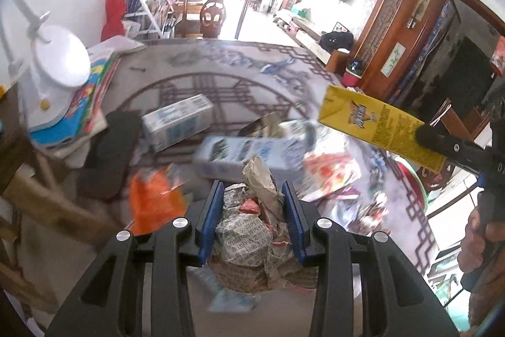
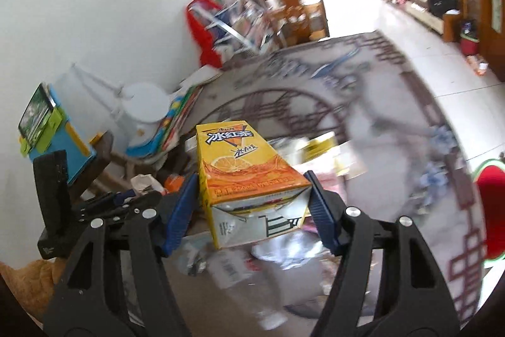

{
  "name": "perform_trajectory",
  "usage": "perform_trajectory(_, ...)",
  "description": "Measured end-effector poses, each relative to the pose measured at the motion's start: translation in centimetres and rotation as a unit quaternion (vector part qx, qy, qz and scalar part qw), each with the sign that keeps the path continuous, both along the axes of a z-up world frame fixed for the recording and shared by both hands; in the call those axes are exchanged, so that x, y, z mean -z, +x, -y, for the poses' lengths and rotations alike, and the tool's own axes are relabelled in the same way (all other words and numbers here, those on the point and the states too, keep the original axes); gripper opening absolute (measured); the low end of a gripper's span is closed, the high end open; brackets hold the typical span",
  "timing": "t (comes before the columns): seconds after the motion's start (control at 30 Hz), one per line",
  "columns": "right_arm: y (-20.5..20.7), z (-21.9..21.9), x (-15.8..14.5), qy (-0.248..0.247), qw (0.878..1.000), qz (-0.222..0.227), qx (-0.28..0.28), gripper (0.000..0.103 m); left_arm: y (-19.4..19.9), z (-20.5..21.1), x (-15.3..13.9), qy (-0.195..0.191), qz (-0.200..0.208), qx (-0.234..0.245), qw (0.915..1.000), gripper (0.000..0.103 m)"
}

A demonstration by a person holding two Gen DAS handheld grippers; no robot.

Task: Collect trash
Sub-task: 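Grasp the yellow juice box with the right tool while the left tool grasps crumpled newspaper, then carry both items to the red bucket and open both tools to drop them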

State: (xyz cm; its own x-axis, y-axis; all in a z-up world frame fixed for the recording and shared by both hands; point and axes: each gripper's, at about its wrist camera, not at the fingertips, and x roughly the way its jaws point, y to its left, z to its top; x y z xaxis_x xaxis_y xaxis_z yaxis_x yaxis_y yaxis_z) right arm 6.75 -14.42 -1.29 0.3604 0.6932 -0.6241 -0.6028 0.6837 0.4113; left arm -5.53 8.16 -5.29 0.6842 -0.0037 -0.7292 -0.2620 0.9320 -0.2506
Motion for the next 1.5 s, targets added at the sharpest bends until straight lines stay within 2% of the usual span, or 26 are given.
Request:
perform_trajectory(0.1,1.5,2.6,0.3,0.001,1.0,-0.003,0.024,0.065,1.9,1.8,-0.7,-0.013,0.008,-0.002,0.9999,0.036)
perform_trajectory(0.27,4.3,7.4,1.2,0.001,0.998,-0.013,0.057,0.065,4.8,5.6,-2.0,-0.014,0.025,0.013,0.9995,0.036)
perform_trajectory(0.5,6.8,14.0,2.1,-0.004,0.995,-0.021,0.102,0.064,9.2,12.2,-3.4,-0.019,0.042,0.055,0.9975,0.036)
perform_trajectory(0.73,9.3,21.1,4.7,-0.028,0.986,-0.047,0.156,0.063,13.4,18.8,-2.8,-0.039,0.034,0.105,0.9931,0.036)
perform_trajectory(0.87,10.5,25.5,5.3,-0.04,0.978,-0.041,0.198,0.063,15.4,22.2,-2.0,-0.044,0.02,0.136,0.9896,0.036)
perform_trajectory(1.0,12.0,29.9,5.8,-0.055,0.967,-0.034,0.248,0.063,17.5,25.9,-1.4,-0.049,0.011,0.172,0.9838,0.036)
perform_trajectory(1.13,13.7,32.8,7.6,-0.078,0.955,-0.041,0.282,0.063,19.6,29.2,-0.7,-0.054,-0.001,0.204,0.9774,0.036)
perform_trajectory(1.37,14.9,35.2,11.6,-0.097,0.944,-0.085,0.303,0.063,23.6,35.4,1.6,-0.063,-0.028,0.27,0.9604,0.037)
perform_trajectory(1.5,14.5,36.7,12.5,-0.095,0.939,-0.102,0.315,0.063,26.0,38.5,3.6,-0.072,-0.046,0.298,0.9509,0.037)
